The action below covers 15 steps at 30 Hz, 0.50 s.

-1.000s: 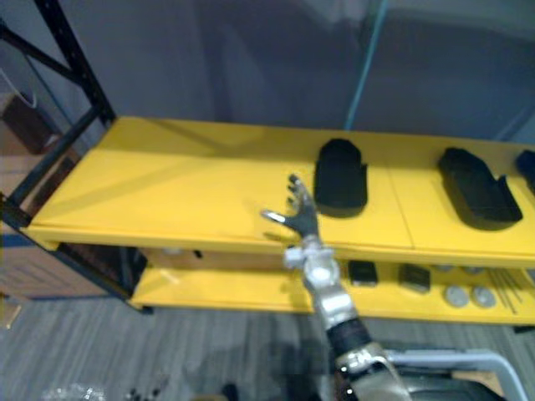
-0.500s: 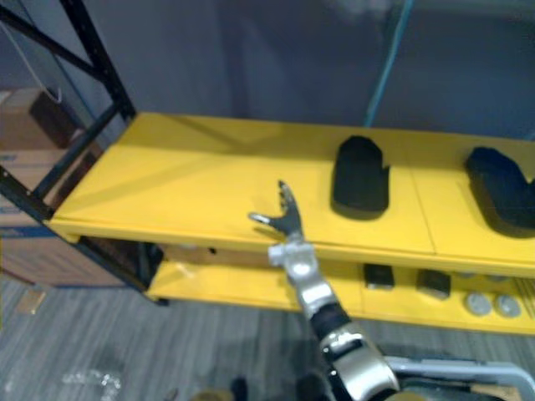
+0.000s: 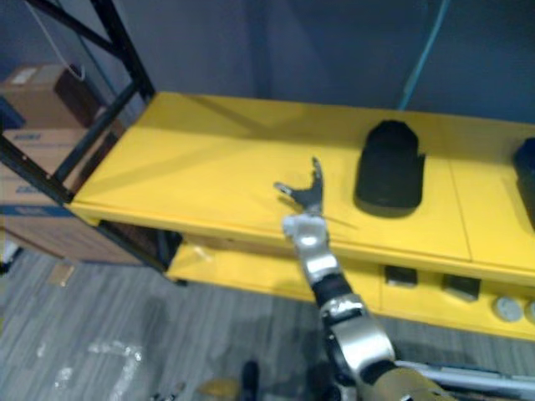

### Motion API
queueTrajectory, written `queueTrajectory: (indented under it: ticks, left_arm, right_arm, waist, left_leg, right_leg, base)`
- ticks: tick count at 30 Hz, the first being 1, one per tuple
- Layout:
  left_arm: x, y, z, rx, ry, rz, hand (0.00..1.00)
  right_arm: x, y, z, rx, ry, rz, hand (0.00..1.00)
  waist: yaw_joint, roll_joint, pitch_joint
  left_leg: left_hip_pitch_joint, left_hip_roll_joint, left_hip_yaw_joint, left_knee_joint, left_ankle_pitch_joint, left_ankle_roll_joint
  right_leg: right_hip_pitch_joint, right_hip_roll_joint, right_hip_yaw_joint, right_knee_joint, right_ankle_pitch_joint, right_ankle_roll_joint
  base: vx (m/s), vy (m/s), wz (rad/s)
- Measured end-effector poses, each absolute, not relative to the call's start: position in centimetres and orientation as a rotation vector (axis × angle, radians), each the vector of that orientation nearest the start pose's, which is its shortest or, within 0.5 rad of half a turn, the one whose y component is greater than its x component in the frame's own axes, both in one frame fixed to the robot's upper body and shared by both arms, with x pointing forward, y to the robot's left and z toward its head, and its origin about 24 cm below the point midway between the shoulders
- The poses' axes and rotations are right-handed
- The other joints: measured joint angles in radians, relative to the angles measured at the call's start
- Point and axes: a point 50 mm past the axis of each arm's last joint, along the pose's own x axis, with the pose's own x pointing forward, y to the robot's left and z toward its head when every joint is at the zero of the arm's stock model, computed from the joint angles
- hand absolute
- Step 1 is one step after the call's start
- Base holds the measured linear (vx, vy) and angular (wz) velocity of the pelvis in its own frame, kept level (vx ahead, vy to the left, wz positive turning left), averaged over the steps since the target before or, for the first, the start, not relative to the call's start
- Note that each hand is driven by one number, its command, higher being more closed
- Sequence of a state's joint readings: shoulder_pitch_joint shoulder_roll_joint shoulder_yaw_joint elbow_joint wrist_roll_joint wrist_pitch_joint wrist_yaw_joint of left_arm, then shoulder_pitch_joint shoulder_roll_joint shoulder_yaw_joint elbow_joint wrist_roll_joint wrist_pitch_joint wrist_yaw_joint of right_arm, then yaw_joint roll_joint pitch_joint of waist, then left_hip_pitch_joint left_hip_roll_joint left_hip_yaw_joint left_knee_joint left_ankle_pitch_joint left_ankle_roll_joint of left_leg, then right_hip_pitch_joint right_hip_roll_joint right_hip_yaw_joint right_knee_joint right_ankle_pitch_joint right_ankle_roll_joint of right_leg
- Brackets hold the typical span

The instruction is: Walk over and take plastic housings, then place them on the shelf

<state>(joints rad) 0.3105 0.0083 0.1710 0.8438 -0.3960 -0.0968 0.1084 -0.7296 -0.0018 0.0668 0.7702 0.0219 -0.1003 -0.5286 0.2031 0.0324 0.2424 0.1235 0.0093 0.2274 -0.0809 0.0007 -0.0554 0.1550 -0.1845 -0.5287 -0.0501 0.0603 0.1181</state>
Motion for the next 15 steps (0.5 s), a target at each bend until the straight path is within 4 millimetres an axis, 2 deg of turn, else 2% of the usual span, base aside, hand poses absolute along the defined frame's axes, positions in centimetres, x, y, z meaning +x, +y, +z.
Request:
queueTrajectory:
  ticks: [3, 7, 15]
  left_arm:
    - [4.5, 19.7, -15.6, -0.347, 1.012, 0.591, 0.00]
    - [4.7, 19.5, -15.7, -0.334, 1.021, 0.558, 0.00]
    - [4.7, 19.4, -15.7, -0.332, 1.021, 0.553, 0.00]
  right_arm:
    - [37.2, -11.5, 9.6, -0.077, -0.064, -0.319, 0.00]
    - [37.7, -11.6, 10.7, -0.085, -0.099, -0.329, 0.00]
    - [37.6, -12.9, 10.6, -0.126, -0.085, -0.433, 0.00]
  waist:
    - [0.000, 0.002, 0.001]
    - [-0.002, 0.011, 0.022]
    - [-0.004, 0.013, 0.028]
  left_leg:
    - [0.000, -0.005, -0.001, 0.000, 0.000, 0.000]
    - [0.000, -0.005, 0.001, 0.000, 0.001, 0.001]
    - [0.000, -0.005, 0.003, 0.000, 0.002, 0.002]
  right_leg:
    - [-0.003, -0.007, -0.001, 0.008, -0.003, 0.004]
    - [-0.015, -0.010, 0.007, 0.023, -0.003, 0.004]
    - [-0.016, -0.012, 0.009, 0.026, -0.004, 0.004]
  base:
    - [0.01, 0.008, 0.01]
    - [-0.02, 0.012, -0.05]
    - [0.00, 0.001, 0.00]
